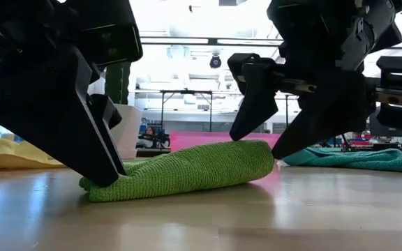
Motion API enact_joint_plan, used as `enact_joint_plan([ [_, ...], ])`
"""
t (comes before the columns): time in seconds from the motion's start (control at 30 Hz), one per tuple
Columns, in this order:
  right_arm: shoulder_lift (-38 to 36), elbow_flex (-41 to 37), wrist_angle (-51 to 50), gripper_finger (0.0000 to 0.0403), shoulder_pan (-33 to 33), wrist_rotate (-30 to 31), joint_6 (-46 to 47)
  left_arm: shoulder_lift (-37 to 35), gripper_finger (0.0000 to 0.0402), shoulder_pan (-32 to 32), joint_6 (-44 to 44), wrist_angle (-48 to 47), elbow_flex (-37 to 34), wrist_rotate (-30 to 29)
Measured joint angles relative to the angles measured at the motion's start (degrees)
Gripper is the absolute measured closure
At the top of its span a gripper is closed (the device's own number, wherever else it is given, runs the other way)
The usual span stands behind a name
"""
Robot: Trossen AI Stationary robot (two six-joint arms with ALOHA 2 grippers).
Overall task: Roll microfiber towels into tight, uniform cylinder then place into a basket
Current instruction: Roll the green microfiber cloth
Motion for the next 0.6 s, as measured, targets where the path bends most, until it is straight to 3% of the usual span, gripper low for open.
enact_joint_plan([
  [0.33, 0.1, 0.02, -0.76, 0.018, -2.84, 0.04, -0.37, 0.0, 0.0282, 0.32, -1.46, 0.02, -0.02, 0.18],
  [0.6, -3.43, 0.11, -2.63, 0.018, 1.22, -1.12, -1.99, 0.0, 0.0282, 0.31, -1.45, 0.02, -0.02, 0.14],
])
